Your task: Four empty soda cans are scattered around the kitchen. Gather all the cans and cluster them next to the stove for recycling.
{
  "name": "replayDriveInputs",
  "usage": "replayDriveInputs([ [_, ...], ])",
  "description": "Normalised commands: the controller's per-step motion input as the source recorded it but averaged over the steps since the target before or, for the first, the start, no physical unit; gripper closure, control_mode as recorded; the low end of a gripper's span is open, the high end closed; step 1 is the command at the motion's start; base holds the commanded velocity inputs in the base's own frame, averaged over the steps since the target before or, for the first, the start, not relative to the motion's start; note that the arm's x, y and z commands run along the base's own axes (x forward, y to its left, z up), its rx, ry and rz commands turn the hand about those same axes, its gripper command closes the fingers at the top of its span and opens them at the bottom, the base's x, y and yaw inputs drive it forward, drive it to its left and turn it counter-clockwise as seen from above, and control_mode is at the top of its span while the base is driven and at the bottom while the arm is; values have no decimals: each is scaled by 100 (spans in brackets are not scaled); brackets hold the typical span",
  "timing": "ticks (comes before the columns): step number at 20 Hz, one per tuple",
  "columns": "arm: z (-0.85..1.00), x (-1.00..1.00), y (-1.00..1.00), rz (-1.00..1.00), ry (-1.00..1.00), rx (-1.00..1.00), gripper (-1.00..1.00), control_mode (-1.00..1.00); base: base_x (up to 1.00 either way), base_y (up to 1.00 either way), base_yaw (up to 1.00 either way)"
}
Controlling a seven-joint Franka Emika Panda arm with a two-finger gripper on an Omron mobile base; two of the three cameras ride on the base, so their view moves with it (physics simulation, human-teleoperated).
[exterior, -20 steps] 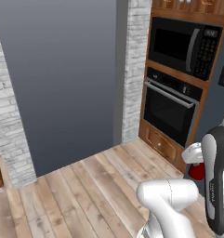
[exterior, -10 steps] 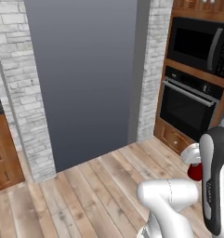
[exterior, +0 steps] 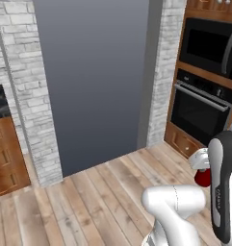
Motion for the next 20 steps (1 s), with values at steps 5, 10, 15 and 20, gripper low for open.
replayDriveInputs([
  [5,0,0,0,0,0,0,100,100,98,95,0],
  [10,0,0,0,0,0,0,100,100,94,75,8],
  [15,0,0,0,0,0,0,100,100,93,69,10],
  [20,0,0,0,0,0,0,100,100,71,91,7],
])
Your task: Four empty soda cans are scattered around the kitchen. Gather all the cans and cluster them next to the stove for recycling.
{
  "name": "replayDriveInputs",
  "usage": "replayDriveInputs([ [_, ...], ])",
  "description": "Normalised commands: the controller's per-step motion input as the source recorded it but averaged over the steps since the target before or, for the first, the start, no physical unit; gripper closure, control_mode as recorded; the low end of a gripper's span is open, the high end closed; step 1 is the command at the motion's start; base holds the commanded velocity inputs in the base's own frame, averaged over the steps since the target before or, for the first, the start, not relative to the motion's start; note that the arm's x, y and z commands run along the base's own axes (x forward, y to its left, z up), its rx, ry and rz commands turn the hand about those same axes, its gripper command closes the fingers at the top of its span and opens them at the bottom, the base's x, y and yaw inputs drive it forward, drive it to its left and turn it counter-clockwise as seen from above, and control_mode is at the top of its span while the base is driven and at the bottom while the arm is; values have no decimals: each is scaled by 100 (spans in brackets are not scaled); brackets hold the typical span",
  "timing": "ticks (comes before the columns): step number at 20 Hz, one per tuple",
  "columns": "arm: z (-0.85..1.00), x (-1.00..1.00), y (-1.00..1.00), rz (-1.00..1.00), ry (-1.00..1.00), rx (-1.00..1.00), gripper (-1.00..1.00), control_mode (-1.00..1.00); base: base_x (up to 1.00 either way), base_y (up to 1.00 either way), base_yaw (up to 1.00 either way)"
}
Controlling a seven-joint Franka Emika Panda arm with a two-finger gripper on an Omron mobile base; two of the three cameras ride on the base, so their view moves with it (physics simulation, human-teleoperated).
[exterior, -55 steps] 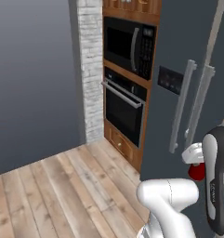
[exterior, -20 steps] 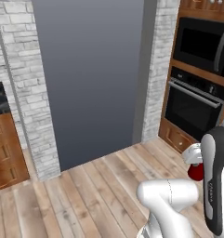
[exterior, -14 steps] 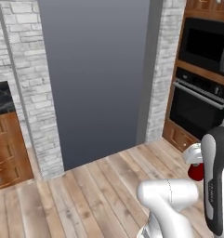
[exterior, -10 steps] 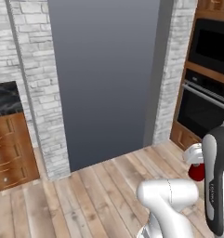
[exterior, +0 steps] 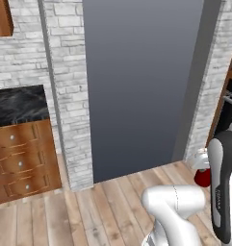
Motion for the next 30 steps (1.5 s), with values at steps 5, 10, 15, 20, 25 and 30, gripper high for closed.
replayDriveInputs([
  [5,0,0,0,0,0,0,100,100,62,100,3],
  [10,0,0,0,0,0,0,100,100,64,100,0],
  [15,0,0,0,0,0,0,100,100,69,80,-6],
  [20,0,0,0,0,0,0,100,100,97,93,-11],
  [25,0,0,0,0,0,0,100,100,100,85,-11],
  [30,0,0,0,0,0,0,100,100,100,17,-2],
])
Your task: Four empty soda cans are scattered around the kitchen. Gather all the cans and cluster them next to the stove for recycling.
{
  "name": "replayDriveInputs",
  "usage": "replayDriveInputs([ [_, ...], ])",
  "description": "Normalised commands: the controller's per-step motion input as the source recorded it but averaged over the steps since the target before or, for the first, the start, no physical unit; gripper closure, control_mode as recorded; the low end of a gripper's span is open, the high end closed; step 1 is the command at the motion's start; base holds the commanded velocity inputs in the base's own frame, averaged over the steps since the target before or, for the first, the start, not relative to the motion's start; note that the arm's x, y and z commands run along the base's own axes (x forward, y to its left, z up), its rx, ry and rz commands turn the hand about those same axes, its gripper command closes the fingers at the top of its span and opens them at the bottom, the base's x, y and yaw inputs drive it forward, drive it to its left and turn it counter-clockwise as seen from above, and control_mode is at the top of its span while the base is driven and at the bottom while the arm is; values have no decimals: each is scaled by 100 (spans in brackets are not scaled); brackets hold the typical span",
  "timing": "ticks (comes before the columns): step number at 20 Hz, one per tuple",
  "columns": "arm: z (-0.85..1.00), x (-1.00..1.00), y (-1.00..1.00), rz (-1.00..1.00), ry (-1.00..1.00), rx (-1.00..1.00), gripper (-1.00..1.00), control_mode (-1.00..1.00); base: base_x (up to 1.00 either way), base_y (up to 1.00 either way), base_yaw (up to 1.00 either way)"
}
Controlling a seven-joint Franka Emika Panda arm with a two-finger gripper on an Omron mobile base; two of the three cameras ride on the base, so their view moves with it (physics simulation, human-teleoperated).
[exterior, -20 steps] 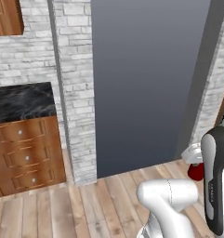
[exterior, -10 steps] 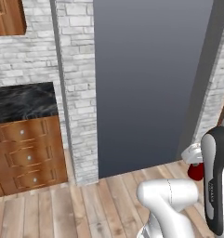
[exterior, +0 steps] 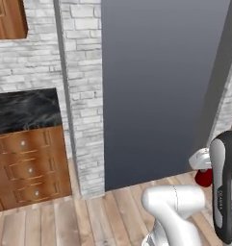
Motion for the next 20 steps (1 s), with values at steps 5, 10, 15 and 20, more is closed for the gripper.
replayDriveInputs([
  [5,0,0,0,0,0,0,100,100,89,9,0],
  [10,0,0,0,0,0,0,100,100,-7,72,0],
  [15,0,0,0,0,0,0,100,100,5,100,0],
  [20,0,0,0,0,0,0,100,100,1,100,0],
])
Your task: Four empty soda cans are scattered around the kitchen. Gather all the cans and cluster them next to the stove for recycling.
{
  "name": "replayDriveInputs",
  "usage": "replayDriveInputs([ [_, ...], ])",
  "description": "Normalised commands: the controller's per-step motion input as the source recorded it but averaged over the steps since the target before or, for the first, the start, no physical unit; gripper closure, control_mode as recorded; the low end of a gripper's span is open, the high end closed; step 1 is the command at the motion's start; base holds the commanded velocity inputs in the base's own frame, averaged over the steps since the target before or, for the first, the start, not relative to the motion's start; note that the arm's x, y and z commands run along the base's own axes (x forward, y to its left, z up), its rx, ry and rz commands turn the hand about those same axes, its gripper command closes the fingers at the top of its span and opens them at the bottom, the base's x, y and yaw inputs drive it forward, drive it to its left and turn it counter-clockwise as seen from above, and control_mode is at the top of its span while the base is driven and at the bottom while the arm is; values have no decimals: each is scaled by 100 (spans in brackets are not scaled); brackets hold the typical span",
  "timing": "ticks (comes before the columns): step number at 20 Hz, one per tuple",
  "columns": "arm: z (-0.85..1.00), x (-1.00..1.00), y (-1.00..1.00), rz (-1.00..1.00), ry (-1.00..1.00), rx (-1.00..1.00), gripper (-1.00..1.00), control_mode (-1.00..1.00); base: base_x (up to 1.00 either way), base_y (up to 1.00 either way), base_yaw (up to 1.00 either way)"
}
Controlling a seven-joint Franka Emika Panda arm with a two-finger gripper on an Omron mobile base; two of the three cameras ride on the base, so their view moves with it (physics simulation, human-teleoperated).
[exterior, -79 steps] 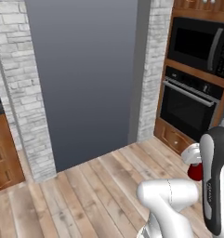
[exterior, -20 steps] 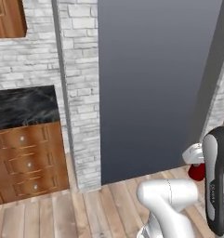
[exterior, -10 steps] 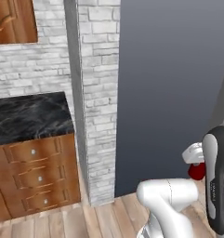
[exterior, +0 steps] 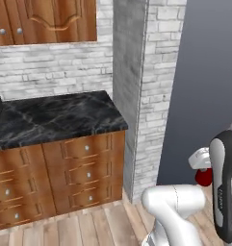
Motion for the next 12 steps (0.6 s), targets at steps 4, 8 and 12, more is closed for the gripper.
replayDriveInputs([
  [4,0,0,0,0,0,0,100,100,0,100,0],
  [8,0,0,0,0,0,0,100,100,0,100,0],
  [12,0,0,0,0,0,0,100,100,0,100,0],
])
